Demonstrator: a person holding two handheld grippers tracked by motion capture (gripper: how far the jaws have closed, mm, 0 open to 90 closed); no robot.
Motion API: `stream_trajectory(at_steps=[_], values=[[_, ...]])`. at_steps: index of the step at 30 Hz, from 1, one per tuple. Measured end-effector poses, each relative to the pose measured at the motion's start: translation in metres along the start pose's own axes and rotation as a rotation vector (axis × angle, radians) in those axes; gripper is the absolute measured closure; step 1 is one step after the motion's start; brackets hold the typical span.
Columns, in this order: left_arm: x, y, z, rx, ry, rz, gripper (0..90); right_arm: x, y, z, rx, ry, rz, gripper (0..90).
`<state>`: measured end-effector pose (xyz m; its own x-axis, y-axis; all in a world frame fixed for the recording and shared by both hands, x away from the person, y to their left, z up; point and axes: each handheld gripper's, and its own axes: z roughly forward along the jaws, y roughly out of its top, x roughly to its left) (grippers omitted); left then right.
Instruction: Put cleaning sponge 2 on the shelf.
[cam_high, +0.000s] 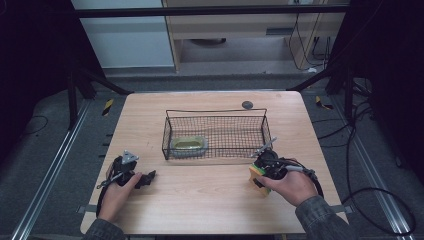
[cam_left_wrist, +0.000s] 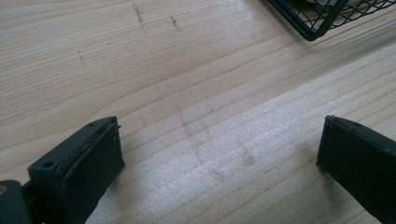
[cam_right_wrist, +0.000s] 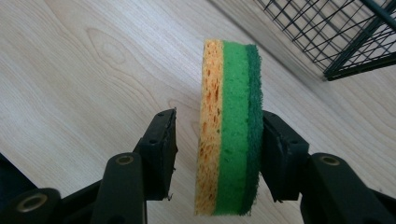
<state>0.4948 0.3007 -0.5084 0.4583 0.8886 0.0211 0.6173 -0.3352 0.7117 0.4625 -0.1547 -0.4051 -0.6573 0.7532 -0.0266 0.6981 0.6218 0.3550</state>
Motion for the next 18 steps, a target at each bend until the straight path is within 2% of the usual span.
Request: stream_trajectory(at_steps=[6,10,12,14,18], values=[[0.0,0.0,0.0,-0.001,-0.001,-0.005,0.0,-0.001,0.002,0.006,0.028,0.005,0.016,51.9],[0.0,0.0,0.0,-0.001,-0.001,-0.005,0.0,-0.003,0.003,0.01,0.051,0.008,0.018,58.7],[0.0,0.0,0.0,-0.001,-0.001,-0.005,0.0,-0.005,0.003,0.01,0.05,0.006,0.022,64.0],[0.0,0.0,0.0,0.0,-0.001,-0.004,0.0,-0.007,0.003,0.005,0.038,0.022,0.028,64.6],[0.0,0.0,0.0,-0.001,-0.001,-0.004,0.0,-0.008,0.004,-0.009,-0.001,0.021,0.029,64.7]])
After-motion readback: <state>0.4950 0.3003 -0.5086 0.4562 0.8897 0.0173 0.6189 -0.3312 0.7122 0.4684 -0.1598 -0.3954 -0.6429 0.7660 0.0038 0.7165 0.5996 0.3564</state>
